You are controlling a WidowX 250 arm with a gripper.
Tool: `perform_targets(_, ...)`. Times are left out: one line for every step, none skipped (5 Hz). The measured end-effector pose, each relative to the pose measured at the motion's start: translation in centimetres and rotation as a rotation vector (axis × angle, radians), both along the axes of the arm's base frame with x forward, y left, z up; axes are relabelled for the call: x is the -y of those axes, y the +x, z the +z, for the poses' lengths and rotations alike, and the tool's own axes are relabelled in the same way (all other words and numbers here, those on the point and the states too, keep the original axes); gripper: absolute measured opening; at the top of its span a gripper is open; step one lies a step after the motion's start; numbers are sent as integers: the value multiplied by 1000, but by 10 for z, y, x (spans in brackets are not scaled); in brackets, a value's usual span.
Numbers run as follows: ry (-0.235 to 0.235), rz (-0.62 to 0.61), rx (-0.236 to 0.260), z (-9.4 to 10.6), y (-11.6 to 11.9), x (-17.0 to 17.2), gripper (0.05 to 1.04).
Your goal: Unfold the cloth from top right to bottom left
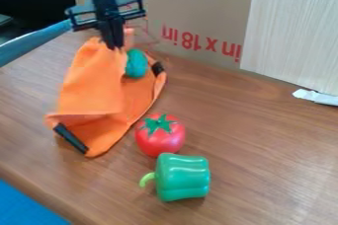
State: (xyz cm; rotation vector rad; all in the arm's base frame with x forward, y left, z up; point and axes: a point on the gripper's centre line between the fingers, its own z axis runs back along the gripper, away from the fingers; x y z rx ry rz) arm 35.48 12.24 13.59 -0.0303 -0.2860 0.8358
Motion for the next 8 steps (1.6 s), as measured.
perform_targets(-36, 3, -3, 1, -16, -15, 49)
perform_targets(-62, 15, -27, -9, -37, -38, 49)
perform_targets(-53, 12, -53, -25, -52, -49, 49)
perform_targets(-40, 46, -50, -25, -70, -77, 49)
perform_targets(-10, 60, -52, -28, -81, -99, 49)
perform_targets(-2, 66, -68, -34, -89, -113, 49)
perform_targets(10, 83, -102, -40, -97, -129, 49)
perform_targets(58, 83, -175, -51, -108, -142, 49)
